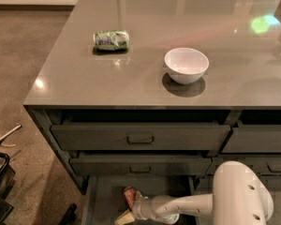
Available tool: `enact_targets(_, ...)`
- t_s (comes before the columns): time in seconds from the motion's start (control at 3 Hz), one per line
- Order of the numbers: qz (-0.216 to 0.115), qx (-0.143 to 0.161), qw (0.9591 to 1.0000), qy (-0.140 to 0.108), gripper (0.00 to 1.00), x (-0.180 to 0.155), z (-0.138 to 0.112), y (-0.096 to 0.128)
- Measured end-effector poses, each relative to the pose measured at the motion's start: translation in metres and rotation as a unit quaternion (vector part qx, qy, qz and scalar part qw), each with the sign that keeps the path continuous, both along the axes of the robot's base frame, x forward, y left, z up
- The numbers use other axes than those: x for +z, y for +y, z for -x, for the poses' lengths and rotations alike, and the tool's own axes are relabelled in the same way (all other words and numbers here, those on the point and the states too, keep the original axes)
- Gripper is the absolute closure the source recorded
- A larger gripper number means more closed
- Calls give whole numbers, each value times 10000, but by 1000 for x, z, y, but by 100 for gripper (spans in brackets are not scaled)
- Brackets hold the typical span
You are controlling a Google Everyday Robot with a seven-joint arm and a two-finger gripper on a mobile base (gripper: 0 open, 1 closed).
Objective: Pick coke can from bottom drawer and place on counter
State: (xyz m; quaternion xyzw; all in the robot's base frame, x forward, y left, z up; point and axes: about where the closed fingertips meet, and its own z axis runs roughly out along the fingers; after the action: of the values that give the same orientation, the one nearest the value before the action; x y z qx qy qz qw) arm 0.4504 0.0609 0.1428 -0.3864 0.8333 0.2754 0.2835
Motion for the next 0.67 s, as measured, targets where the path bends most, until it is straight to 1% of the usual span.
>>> enact_targets(0.33, 14, 8, 10000, -22, 0, 0, -1, 2)
enact_targets(0.67, 13, 9, 10000, -21, 10, 0, -1, 2)
